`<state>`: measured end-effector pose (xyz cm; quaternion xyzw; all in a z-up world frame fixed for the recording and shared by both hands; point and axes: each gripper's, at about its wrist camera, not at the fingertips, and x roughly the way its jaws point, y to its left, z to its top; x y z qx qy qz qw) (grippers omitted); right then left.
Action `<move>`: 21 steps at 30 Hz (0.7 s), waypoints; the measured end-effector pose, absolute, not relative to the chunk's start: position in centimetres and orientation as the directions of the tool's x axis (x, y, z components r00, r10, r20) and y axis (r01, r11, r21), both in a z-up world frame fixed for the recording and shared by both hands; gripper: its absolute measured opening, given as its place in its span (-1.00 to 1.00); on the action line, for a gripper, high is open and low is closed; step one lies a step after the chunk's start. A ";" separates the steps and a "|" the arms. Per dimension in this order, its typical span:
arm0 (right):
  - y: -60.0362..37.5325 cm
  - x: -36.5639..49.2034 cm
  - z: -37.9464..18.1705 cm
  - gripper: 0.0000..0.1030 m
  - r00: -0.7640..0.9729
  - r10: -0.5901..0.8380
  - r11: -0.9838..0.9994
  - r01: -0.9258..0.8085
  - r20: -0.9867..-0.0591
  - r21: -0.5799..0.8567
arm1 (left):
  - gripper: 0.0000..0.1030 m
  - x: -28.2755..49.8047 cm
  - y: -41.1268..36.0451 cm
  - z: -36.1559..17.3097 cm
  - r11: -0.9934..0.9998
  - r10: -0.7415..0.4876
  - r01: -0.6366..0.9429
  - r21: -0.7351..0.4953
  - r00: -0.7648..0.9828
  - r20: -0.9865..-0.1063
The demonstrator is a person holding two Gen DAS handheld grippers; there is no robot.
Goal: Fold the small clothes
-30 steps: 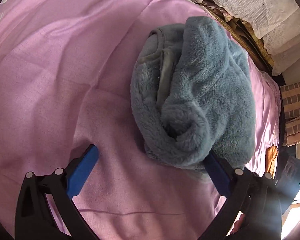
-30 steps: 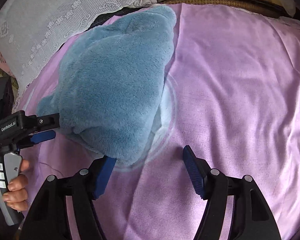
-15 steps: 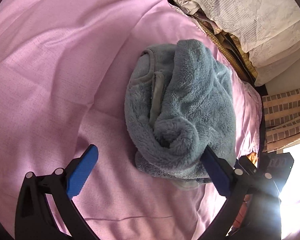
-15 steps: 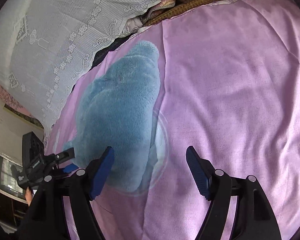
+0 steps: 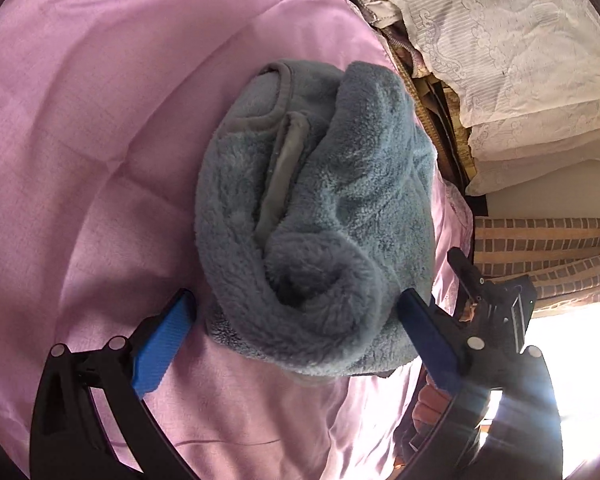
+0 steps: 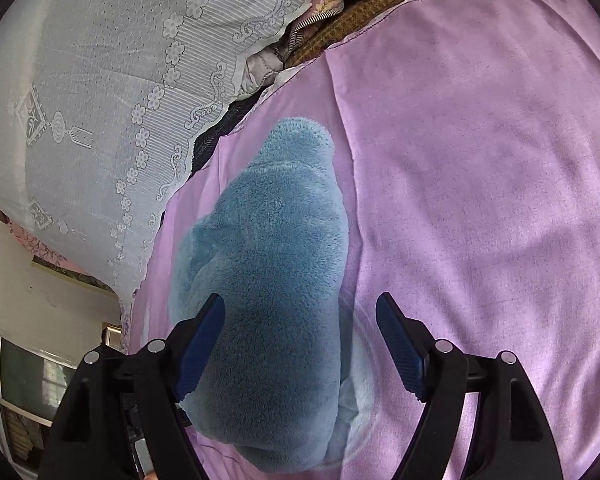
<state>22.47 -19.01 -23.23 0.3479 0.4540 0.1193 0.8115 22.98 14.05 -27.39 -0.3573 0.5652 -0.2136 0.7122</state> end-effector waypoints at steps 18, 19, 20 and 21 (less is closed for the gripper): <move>-15.7 26.7 -26.6 0.46 0.506 0.588 0.670 0.133 -0.631 0.730 | 0.70 25.1 12.1 -27.0 0.717 -0.664 -0.003 -0.697 0.304 -0.683; -15.4 26.5 -26.4 0.39 0.510 0.583 0.677 0.125 -0.633 0.725 | 0.49 25.1 11.9 -26.8 0.712 -0.670 0.007 -0.702 0.305 -0.677; -15.2 26.2 -26.3 0.27 0.513 0.576 0.684 0.123 -0.636 0.719 | 0.40 25.0 11.7 -26.6 0.707 -0.676 0.015 -0.707 0.307 -0.670; -15.0 26.0 -26.0 0.17 0.519 0.566 0.694 0.120 -0.641 0.710 | 0.33 24.8 11.6 -26.3 0.716 -0.666 0.021 -0.698 0.319 -0.674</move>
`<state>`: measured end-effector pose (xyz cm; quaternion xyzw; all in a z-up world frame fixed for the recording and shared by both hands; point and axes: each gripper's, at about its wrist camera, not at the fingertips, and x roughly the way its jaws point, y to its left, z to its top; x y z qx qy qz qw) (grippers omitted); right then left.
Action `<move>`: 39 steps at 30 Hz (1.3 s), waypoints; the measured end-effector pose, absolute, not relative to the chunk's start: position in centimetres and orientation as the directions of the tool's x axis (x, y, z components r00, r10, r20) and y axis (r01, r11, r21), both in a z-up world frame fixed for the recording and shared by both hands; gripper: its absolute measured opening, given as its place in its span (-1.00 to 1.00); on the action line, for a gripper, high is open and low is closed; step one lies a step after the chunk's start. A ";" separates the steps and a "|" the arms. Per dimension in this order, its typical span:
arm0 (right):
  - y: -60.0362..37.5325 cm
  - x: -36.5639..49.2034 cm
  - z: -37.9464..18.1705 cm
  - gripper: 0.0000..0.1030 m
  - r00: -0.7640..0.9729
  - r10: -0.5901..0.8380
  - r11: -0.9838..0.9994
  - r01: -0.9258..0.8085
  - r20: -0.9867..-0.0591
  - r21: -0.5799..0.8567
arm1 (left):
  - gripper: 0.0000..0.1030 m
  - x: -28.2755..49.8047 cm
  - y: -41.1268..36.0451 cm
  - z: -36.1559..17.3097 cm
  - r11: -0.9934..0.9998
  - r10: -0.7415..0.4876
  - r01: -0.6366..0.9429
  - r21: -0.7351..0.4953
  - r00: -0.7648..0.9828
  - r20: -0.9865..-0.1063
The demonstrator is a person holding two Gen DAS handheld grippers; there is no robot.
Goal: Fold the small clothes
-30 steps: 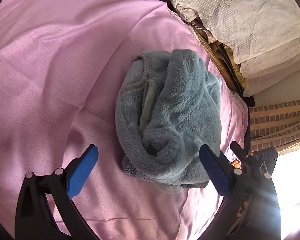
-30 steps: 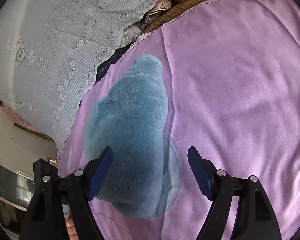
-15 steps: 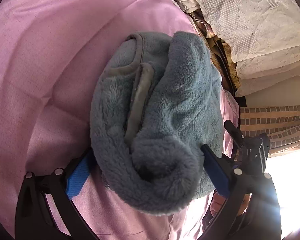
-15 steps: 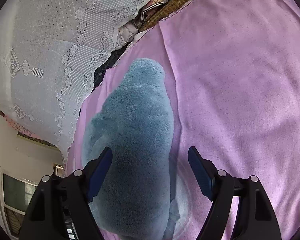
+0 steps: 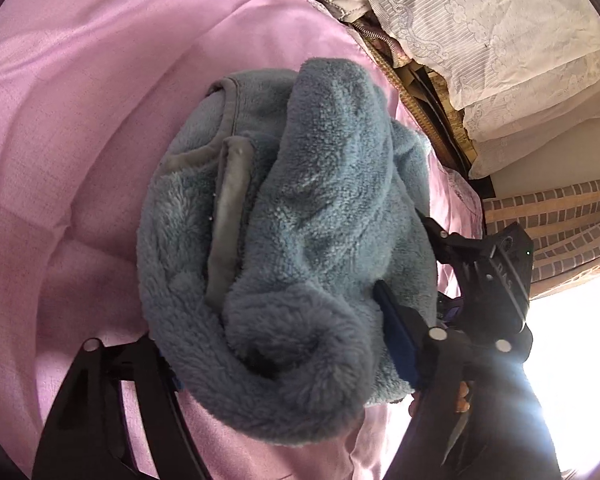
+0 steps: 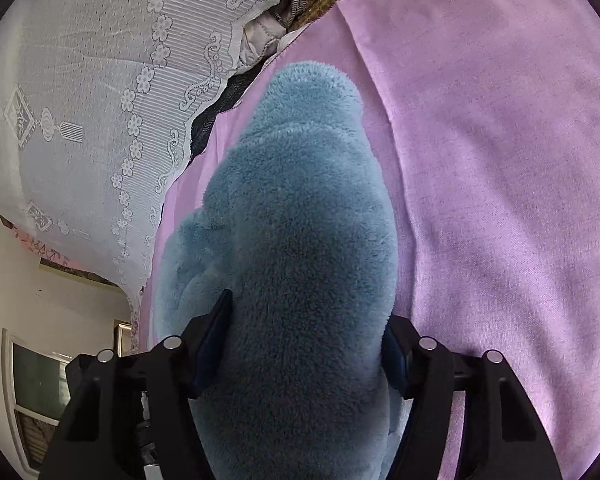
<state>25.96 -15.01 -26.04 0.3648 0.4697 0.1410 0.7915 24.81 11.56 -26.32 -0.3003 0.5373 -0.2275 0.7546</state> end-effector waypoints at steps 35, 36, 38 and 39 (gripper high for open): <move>11.1 36.1 -12.5 -0.11 0.425 0.747 0.646 -0.279 -0.512 0.710 | -0.14 26.5 35.7 -14.7 0.782 -0.425 -0.049 -0.622 0.688 -0.588; 11.4 36.9 -13.5 -0.11 0.418 0.742 0.652 -0.270 -0.523 0.709 | -0.14 27.3 36.0 -15.5 0.785 -0.419 -0.060 -0.616 0.681 -0.600; 11.8 38.2 -15.6 -0.11 0.405 0.731 0.666 -0.252 -0.549 0.702 | -0.14 28.8 36.3 -17.4 0.797 -0.407 -0.077 -0.599 0.664 -0.627; 12.1 38.8 -16.7 -0.11 0.399 0.722 0.677 -0.241 -0.565 0.696 | -0.14 29.4 36.2 -18.4 0.803 -0.404 -0.084 -0.591 0.652 -0.641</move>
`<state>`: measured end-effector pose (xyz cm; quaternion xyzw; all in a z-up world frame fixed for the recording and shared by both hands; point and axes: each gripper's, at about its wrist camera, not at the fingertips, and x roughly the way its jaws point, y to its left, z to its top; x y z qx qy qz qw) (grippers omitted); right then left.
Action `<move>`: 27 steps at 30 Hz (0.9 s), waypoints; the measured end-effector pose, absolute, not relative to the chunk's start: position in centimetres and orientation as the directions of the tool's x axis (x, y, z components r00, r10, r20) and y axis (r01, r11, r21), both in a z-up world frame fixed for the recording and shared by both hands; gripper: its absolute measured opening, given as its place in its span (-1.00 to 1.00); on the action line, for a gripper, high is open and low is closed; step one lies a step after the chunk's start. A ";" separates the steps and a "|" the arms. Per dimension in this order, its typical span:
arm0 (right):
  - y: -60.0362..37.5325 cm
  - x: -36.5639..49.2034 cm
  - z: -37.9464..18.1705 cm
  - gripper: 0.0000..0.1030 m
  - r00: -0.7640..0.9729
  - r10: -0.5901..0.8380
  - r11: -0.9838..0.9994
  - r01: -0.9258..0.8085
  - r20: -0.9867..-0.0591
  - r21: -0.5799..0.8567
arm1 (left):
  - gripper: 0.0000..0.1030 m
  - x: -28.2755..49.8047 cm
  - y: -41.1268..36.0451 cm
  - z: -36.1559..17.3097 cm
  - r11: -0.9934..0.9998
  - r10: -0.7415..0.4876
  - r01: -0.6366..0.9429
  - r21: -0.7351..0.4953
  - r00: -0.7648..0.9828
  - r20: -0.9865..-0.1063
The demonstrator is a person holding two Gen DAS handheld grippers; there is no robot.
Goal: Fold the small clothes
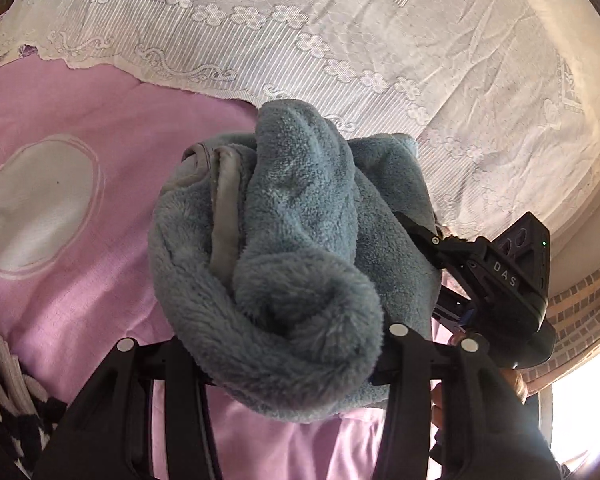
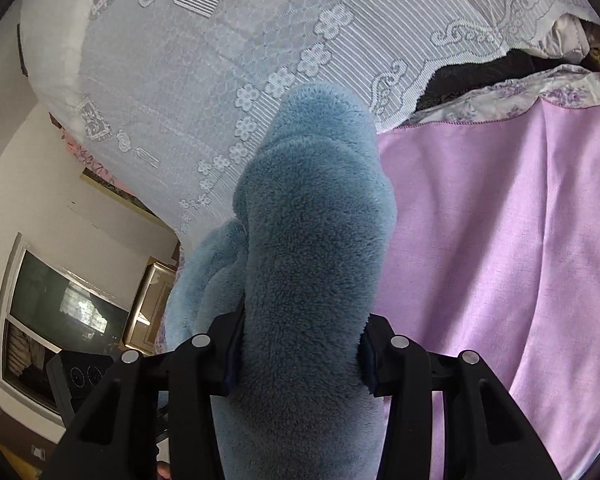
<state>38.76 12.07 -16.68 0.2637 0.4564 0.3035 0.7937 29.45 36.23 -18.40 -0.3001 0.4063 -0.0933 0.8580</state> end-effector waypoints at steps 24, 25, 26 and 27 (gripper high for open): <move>10.9 35.4 -16.3 -0.34 0.508 0.566 0.825 -0.345 -0.650 0.448 | 0.74 27.2 37.8 -16.6 0.892 -0.107 -0.242 -0.381 0.706 -0.700; 11.4 34.6 -16.1 -0.36 0.505 0.568 0.823 -0.366 -0.650 0.434 | 0.74 27.8 37.4 -16.5 0.909 -0.084 -0.241 -0.339 0.692 -0.717; 12.1 34.2 -16.1 -0.37 0.500 0.567 0.823 -0.378 -0.655 0.423 | 0.74 28.5 36.9 -16.7 0.926 -0.045 -0.248 -0.285 0.677 -0.735; 12.6 33.9 -16.3 -0.38 0.494 0.564 0.824 -0.385 -0.662 0.415 | 0.74 29.0 36.4 -17.2 0.939 -0.020 -0.246 -0.241 0.659 -0.752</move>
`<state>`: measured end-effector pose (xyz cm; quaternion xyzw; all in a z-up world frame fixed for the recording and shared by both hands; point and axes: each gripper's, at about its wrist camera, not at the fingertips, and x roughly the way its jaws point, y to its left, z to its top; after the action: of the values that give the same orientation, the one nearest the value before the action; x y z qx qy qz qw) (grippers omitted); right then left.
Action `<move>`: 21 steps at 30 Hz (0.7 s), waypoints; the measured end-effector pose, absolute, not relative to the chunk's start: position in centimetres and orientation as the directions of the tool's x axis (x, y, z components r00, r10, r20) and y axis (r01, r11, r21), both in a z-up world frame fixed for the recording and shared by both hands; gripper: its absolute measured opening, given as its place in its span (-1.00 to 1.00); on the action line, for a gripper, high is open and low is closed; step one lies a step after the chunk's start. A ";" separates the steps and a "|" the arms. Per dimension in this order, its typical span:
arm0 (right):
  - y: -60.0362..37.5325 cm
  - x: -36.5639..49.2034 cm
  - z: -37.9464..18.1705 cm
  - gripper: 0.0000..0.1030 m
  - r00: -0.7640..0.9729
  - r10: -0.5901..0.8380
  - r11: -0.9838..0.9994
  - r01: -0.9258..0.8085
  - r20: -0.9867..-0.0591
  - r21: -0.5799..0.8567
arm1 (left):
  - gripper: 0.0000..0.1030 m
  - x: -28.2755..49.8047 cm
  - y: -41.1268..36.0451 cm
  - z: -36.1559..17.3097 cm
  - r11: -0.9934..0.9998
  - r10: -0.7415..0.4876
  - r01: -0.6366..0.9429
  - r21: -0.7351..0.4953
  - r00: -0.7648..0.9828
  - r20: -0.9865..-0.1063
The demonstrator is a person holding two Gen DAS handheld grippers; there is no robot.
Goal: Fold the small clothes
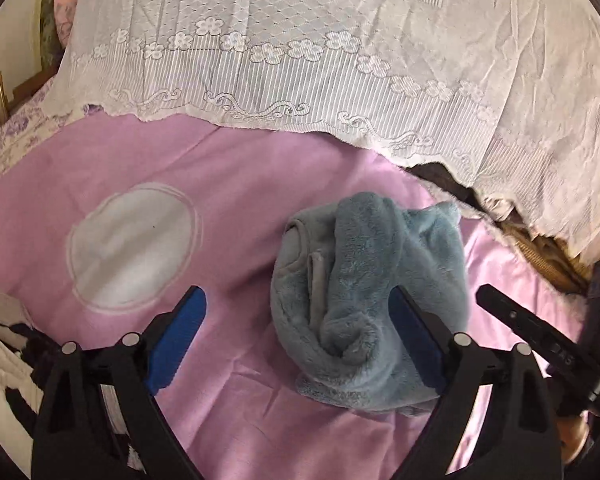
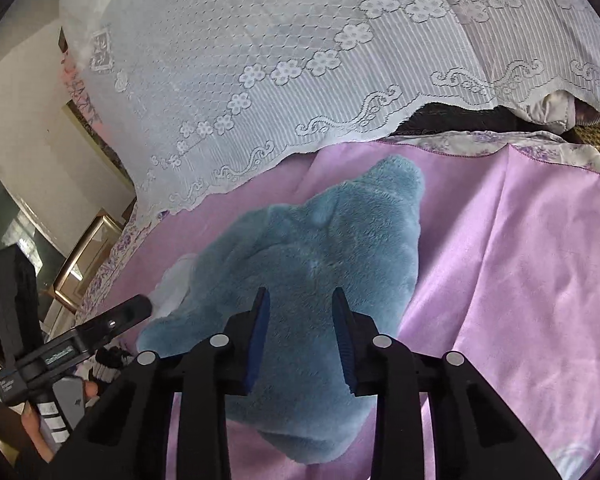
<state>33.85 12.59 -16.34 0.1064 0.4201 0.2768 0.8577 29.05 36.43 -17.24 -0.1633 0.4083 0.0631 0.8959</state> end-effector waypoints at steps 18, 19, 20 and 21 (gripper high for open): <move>14.8 33.4 -20.3 -0.32 0.406 0.506 0.855 -0.353 -0.761 0.380 | 0.92 29.0 37.3 -24.7 0.913 0.024 -0.360 -0.194 0.519 -0.854; 14.6 33.0 -19.8 -0.26 0.408 0.505 0.856 -0.350 -0.761 0.380 | 0.92 28.6 37.1 -24.2 0.914 0.026 -0.359 -0.191 0.522 -0.852; 14.5 32.4 -19.4 -0.14 0.412 0.494 0.861 -0.351 -0.765 0.367 | 0.92 28.2 36.8 -23.6 0.918 0.031 -0.352 -0.185 0.527 -0.849; 14.4 31.7 -18.9 -0.08 0.421 0.476 0.870 -0.351 -0.772 0.346 | 0.91 27.7 36.5 -22.9 0.922 0.038 -0.344 -0.175 0.532 -0.846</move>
<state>31.66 14.44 -18.92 0.0656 0.4784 0.2460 0.8404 27.74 36.48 -22.94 -0.1626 0.4707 0.1112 0.8600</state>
